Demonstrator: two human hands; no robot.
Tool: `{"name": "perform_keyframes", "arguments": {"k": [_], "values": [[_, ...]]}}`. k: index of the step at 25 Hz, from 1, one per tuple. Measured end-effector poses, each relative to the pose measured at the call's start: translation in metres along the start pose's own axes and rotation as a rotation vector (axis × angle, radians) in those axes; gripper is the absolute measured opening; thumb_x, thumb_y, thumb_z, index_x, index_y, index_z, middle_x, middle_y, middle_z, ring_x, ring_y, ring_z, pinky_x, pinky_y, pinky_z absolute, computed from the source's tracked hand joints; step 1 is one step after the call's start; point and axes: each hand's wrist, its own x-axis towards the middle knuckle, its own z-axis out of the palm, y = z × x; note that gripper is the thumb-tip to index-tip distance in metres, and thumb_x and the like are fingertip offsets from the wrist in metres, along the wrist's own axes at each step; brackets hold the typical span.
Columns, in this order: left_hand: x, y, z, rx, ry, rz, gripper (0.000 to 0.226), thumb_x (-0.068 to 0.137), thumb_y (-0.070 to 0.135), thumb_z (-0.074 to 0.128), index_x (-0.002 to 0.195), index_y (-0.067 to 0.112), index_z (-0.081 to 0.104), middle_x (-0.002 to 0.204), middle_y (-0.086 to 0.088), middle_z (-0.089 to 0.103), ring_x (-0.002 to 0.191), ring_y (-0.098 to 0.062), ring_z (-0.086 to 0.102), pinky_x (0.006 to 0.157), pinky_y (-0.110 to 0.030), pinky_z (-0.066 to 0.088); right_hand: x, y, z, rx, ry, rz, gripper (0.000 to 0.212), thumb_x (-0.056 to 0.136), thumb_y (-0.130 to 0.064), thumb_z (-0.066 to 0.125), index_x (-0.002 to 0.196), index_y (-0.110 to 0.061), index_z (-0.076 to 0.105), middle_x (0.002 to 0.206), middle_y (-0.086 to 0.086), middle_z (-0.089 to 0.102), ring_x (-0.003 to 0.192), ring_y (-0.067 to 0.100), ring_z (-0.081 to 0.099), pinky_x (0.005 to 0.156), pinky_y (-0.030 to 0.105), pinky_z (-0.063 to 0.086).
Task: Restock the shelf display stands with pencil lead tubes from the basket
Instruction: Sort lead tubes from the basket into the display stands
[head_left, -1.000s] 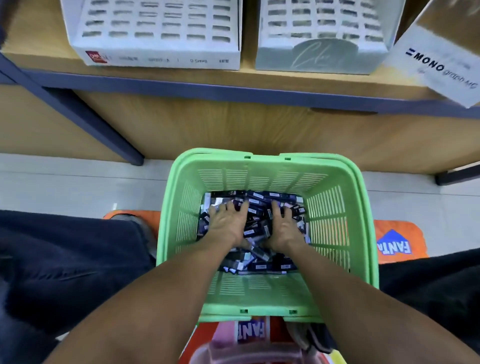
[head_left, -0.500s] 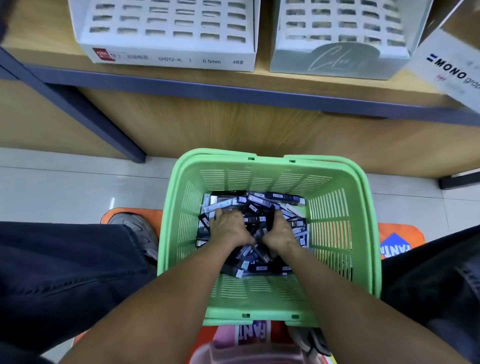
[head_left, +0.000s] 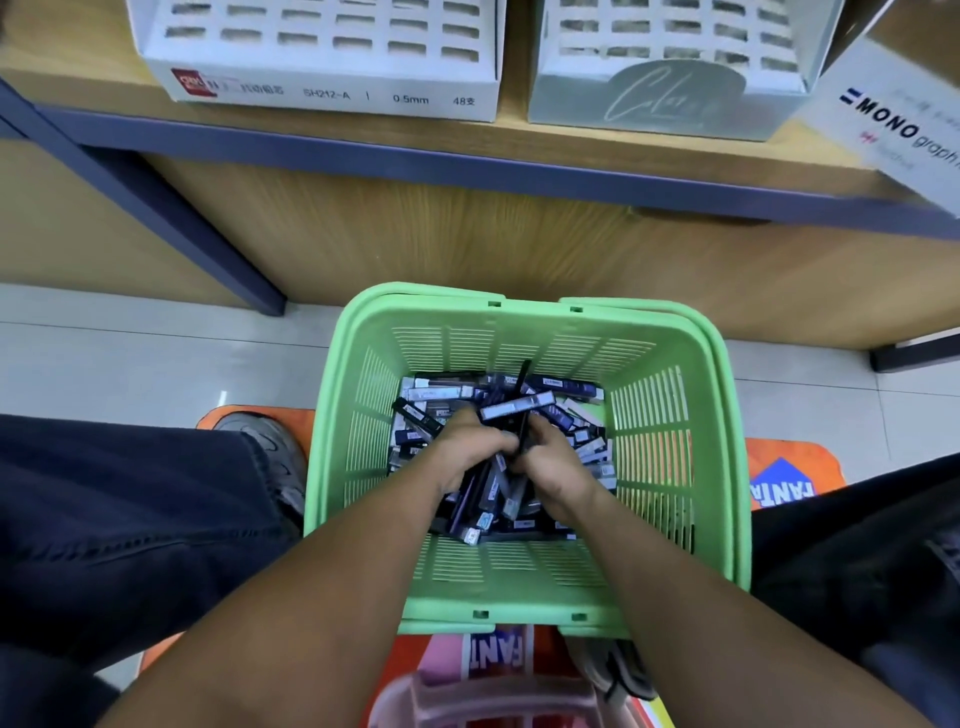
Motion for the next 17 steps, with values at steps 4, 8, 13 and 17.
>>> {"name": "perform_keyframes", "arguments": {"k": [4, 8, 13, 17], "values": [[0.001, -0.005, -0.002, 0.005, 0.036, 0.022, 0.087, 0.064, 0.038, 0.095, 0.135, 0.015, 0.05, 0.13, -0.007, 0.065, 0.117, -0.024, 0.063, 0.102, -0.042, 0.053, -0.001, 0.001, -0.014, 0.092, -0.05, 0.024, 0.082, 0.083, 0.026, 0.052, 0.155, -0.007, 0.033, 0.15, 0.011, 0.049, 0.129, 0.028, 0.055, 0.099, 0.036, 0.051], [0.0, -0.007, -0.006, -0.032, 0.056, 0.1, 0.088, 0.065, 0.042, 0.095, 0.138, 0.016, 0.055, 0.138, -0.004, 0.062, 0.12, -0.016, 0.063, 0.095, -0.026, 0.053, -0.004, -0.01, -0.021, 0.067, -0.069, -0.005, 0.078, 0.082, 0.024, 0.056, 0.15, -0.014, 0.043, 0.134, -0.004, 0.063, 0.117, 0.018, 0.065, 0.092, 0.029, 0.055], [-0.005, -0.001, -0.013, -0.037, 0.088, 0.198, 0.038, 0.071, 0.007, 0.09, 0.095, 0.025, 0.066, 0.091, 0.005, 0.076, 0.084, -0.011, 0.074, 0.069, -0.021, 0.056, -0.007, -0.02, -0.017, -0.064, 0.103, -0.056, 0.06, 0.083, 0.022, 0.056, 0.126, -0.019, 0.06, 0.121, 0.001, 0.063, 0.069, 0.015, 0.074, 0.065, 0.037, 0.063], [-0.01, 0.002, -0.017, -0.05, 0.082, 0.228, 0.03, 0.075, -0.001, 0.081, 0.091, 0.02, 0.067, 0.079, 0.008, 0.075, 0.069, -0.008, 0.073, 0.056, -0.015, 0.053, -0.005, -0.03, -0.017, -0.349, 0.197, -0.082, 0.065, 0.085, 0.006, 0.059, 0.143, -0.022, 0.05, 0.123, 0.001, 0.064, 0.075, 0.017, 0.069, 0.065, 0.033, 0.06]]}}
